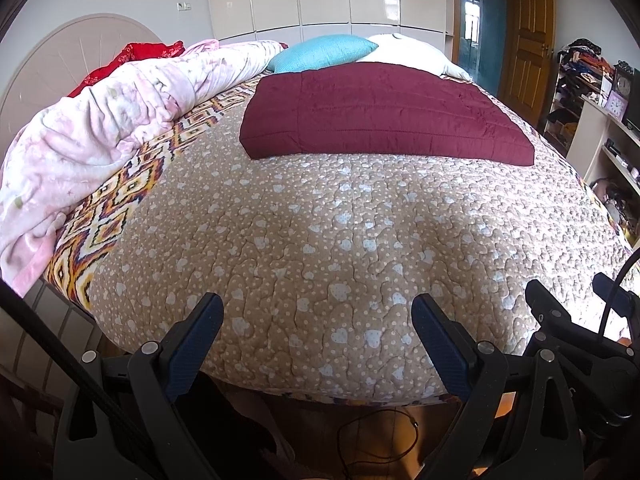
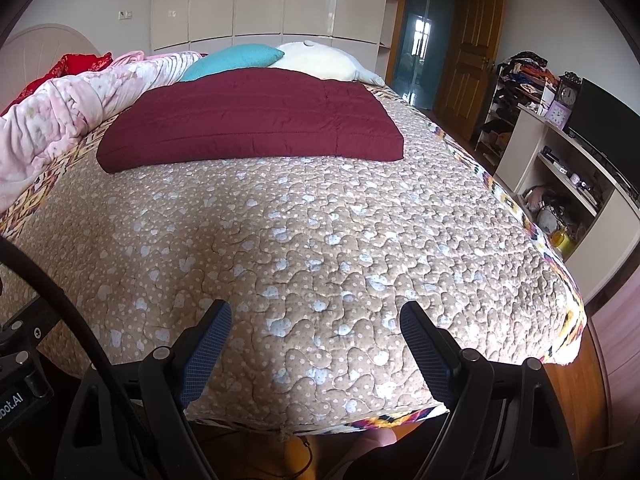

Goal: Fold large clothes

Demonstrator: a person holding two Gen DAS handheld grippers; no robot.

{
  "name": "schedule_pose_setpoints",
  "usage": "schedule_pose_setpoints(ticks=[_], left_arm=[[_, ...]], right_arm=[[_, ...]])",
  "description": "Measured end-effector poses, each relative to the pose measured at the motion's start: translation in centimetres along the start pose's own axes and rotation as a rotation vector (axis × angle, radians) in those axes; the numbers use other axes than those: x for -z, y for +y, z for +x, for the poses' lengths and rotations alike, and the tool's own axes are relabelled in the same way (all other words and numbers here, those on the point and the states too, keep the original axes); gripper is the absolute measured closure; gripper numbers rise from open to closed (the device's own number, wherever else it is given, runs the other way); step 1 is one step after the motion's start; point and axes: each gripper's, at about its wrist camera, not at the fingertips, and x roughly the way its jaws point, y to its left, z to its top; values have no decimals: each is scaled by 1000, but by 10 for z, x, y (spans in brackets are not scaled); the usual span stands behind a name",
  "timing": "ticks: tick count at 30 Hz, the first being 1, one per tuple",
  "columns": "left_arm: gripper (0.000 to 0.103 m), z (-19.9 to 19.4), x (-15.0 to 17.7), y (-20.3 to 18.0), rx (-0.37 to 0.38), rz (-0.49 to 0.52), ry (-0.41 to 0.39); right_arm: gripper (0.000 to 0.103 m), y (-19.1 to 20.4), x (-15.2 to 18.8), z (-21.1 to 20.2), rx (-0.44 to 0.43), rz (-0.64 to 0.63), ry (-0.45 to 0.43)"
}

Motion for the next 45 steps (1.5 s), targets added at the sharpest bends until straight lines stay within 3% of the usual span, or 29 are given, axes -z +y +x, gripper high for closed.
schedule_pose_setpoints(ticks=[45], left_arm=[[9, 4, 3, 1, -7, 9, 16]], right_arm=[[13, 2, 3, 0, -16, -11, -3]])
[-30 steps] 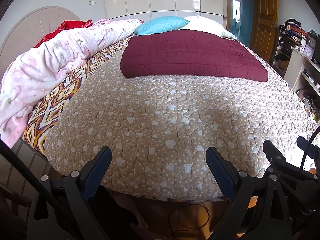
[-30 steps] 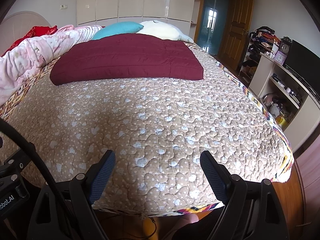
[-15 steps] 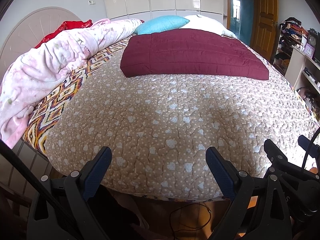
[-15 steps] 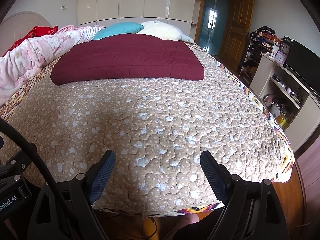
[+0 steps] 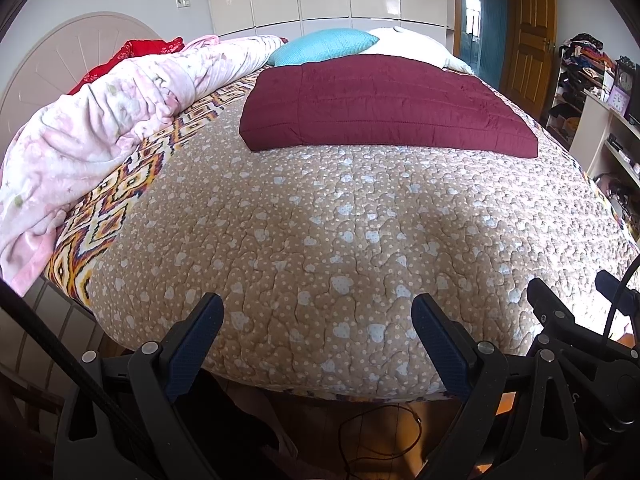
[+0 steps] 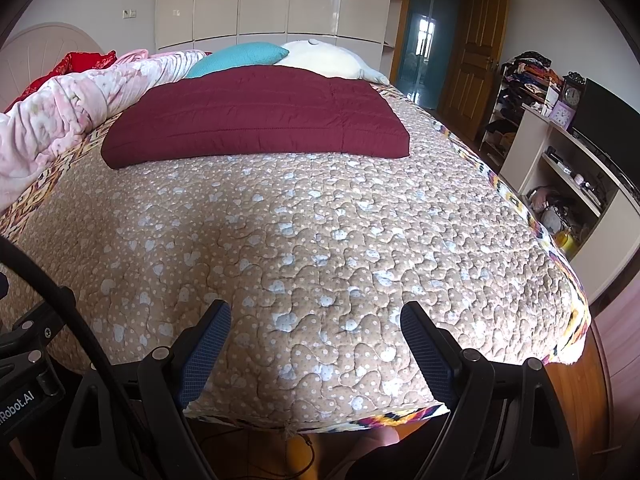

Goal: Fold large clothes

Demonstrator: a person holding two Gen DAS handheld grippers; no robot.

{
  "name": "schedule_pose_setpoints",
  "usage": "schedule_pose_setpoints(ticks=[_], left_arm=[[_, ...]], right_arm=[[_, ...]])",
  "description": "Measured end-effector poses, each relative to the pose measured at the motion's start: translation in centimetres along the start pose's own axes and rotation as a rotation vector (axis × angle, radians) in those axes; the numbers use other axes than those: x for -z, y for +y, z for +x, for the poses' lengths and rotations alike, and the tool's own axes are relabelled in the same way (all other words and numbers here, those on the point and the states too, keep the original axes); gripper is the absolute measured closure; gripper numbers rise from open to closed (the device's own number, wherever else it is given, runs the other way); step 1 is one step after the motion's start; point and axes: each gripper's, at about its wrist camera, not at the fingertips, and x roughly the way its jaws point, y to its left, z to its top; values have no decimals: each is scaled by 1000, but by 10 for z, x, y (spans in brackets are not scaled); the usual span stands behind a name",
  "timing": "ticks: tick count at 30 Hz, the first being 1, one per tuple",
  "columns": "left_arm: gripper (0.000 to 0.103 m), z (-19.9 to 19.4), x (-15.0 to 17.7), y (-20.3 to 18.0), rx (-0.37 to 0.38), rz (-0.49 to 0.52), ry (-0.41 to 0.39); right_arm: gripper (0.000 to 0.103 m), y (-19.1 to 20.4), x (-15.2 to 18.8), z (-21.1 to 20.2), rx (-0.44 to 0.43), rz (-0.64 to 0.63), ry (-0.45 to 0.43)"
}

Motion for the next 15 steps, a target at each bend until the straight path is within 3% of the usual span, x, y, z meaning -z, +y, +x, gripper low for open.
schedule_pose_setpoints(ticks=[15], left_arm=[[9, 2, 0, 0, 1, 1, 5]], right_arm=[[13, -2, 3, 4, -7, -4, -4]])
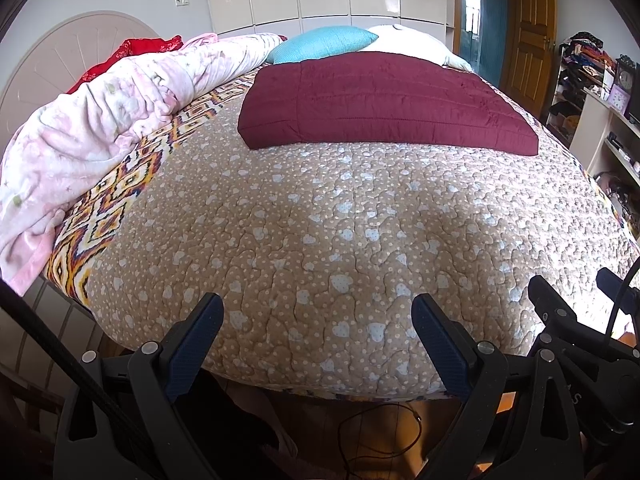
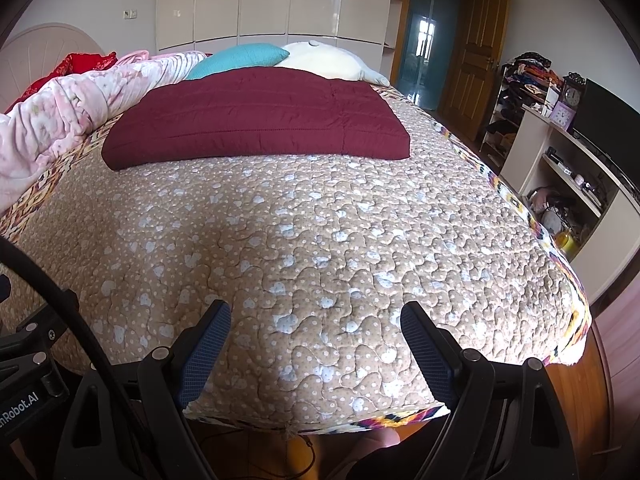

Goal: Fold large clothes

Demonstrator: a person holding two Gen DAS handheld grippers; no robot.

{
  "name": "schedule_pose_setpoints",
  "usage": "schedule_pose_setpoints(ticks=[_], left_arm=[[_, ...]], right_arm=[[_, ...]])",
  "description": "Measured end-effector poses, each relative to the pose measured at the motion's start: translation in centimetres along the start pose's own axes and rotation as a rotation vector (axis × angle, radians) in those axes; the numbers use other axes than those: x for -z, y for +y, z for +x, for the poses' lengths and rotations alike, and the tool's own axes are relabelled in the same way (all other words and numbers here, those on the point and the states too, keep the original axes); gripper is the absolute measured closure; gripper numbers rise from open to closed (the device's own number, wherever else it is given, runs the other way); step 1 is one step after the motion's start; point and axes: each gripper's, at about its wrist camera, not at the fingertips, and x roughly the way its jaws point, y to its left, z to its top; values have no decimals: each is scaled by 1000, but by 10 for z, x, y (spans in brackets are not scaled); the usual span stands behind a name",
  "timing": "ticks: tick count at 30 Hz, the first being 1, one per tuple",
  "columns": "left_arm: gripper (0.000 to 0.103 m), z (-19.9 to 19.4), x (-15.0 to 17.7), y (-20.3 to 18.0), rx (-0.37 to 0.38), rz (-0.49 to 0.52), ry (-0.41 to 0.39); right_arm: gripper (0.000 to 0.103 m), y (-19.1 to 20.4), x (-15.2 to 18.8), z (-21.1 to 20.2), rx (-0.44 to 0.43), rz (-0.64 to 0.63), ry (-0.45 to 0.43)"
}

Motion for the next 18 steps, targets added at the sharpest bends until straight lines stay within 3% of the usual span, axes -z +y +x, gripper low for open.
schedule_pose_setpoints(ticks=[18], left_arm=[[9, 1, 2, -1, 8, 4, -1]], right_arm=[[13, -1, -3, 1, -5, -7, 4]])
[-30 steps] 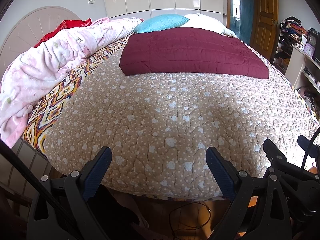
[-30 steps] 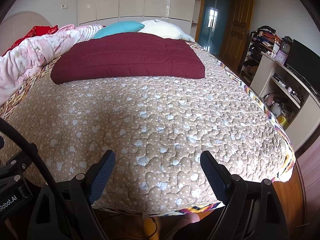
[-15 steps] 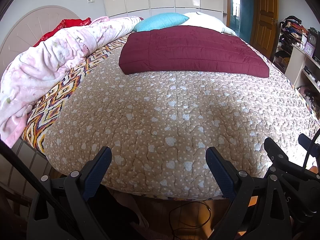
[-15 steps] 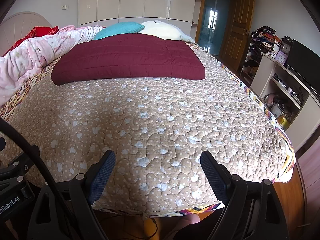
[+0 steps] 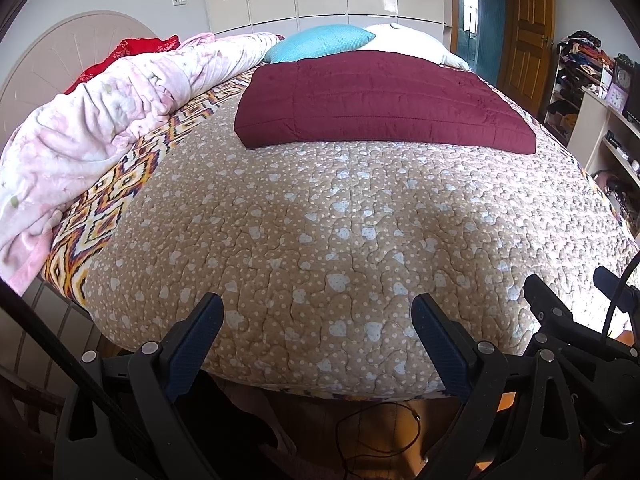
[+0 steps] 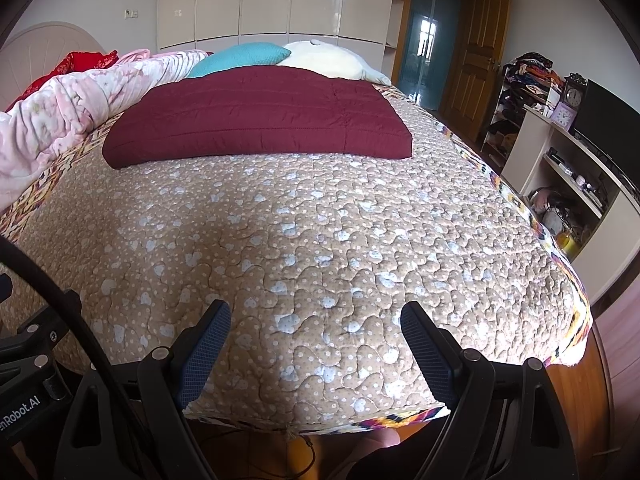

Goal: Fold large clothes

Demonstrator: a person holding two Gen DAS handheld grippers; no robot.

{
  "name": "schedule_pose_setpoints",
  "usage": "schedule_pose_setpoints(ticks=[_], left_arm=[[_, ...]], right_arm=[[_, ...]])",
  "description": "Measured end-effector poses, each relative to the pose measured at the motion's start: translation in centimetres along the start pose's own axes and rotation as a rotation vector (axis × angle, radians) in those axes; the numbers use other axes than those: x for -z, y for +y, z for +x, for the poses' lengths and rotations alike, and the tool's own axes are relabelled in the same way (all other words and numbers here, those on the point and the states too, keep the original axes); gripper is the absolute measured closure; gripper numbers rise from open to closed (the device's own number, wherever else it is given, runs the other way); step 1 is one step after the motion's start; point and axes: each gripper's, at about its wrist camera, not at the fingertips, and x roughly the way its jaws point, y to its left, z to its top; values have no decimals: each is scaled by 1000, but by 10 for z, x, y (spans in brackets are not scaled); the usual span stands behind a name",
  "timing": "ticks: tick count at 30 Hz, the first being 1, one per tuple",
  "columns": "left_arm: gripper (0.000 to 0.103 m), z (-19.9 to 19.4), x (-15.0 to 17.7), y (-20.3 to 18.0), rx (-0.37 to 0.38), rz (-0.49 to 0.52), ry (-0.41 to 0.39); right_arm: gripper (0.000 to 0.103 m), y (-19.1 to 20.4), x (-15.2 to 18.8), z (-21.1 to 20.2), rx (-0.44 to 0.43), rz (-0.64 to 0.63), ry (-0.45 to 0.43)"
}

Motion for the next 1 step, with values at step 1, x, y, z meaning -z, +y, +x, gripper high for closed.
schedule_pose_setpoints(ticks=[1], left_arm=[[9, 0, 0, 0, -1, 0, 1]], right_arm=[[13, 0, 0, 0, -1, 0, 0]])
